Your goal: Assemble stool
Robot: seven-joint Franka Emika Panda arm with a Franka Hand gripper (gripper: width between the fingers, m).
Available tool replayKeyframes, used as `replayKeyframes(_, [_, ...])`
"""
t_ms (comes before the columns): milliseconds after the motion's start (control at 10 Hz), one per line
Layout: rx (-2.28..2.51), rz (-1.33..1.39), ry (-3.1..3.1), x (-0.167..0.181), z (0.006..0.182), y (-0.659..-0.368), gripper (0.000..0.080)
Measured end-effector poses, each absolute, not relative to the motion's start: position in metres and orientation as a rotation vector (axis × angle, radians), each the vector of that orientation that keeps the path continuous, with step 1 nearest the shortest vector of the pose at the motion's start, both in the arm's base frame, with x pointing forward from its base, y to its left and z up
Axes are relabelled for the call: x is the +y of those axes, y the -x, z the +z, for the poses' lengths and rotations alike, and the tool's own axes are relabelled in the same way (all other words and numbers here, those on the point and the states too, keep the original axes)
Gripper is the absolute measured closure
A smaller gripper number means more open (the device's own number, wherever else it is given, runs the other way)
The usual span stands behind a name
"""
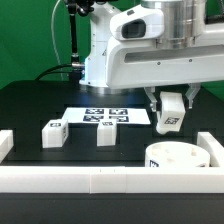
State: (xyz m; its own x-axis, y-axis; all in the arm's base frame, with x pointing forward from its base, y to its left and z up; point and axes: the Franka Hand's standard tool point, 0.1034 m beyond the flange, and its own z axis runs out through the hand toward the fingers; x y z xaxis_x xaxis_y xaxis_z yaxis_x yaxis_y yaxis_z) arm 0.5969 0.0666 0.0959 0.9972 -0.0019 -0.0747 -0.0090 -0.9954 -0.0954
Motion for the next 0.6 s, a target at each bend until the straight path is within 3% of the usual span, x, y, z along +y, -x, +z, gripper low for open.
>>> replayKeyframes(200, [0.004, -0.068, 3.042, 0.071, 0.108, -0.614, 0.0472])
replayKeyframes(600, [0.014, -0.476, 3.012, 0.071, 0.104, -0.621, 0.0472])
